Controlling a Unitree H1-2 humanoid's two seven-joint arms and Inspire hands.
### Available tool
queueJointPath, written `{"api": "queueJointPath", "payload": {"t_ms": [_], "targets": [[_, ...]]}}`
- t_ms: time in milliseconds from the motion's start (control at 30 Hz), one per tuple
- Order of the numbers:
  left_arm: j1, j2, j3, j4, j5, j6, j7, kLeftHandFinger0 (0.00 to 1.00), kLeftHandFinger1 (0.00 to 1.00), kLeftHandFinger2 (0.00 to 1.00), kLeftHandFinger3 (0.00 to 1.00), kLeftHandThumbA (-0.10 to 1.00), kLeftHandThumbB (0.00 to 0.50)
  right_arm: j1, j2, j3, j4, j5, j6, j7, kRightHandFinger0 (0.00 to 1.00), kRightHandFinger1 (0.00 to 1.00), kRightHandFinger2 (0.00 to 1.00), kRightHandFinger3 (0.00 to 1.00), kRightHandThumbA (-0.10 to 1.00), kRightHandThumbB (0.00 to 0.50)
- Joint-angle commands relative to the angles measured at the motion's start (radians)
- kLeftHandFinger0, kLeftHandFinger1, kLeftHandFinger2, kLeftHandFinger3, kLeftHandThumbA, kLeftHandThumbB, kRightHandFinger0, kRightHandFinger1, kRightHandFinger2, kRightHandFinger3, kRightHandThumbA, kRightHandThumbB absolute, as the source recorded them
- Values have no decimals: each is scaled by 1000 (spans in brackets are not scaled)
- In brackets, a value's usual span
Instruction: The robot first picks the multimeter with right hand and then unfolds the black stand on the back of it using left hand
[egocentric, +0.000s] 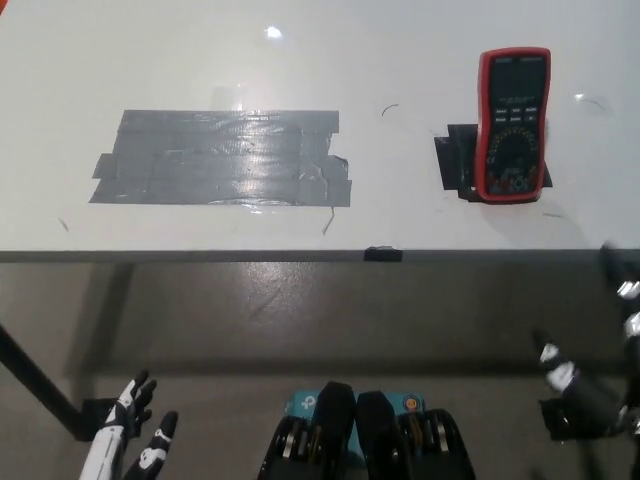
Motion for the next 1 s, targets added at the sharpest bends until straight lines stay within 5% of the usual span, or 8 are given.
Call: {"api": "queueJointPath", "payload": {"t_ms": [0,67,200,633,967], "targets": [[0,4,10,-44,45,-47,31,1000,1000,1000,1000,691,3,-178,15,-39,-145,-191,193,-2,1000,1000,1000,1000,784,308],[6,10,17,-33,46,-56,32,1000,1000,1000,1000,668,0,-270,23,-38,-135,-226,268,11,1000,1000,1000,1000,827,363],[11,19,17,-14,48,-64,26,1000,1000,1000,1000,663,0,-423,31,-52,-53,-272,354,-21,1000,1000,1000,1000,758,372],[16,31,11,2,47,-64,5,1000,1000,1000,1000,683,0,-775,10,-50,535,-369,405,-244,1000,1000,1000,1000,847,413],[9,41,-10,-13,65,-48,-7,1000,1000,1000,1000,743,0,-917,28,-64,802,-295,424,-310,1000,1000,1000,1000,894,415]]}}
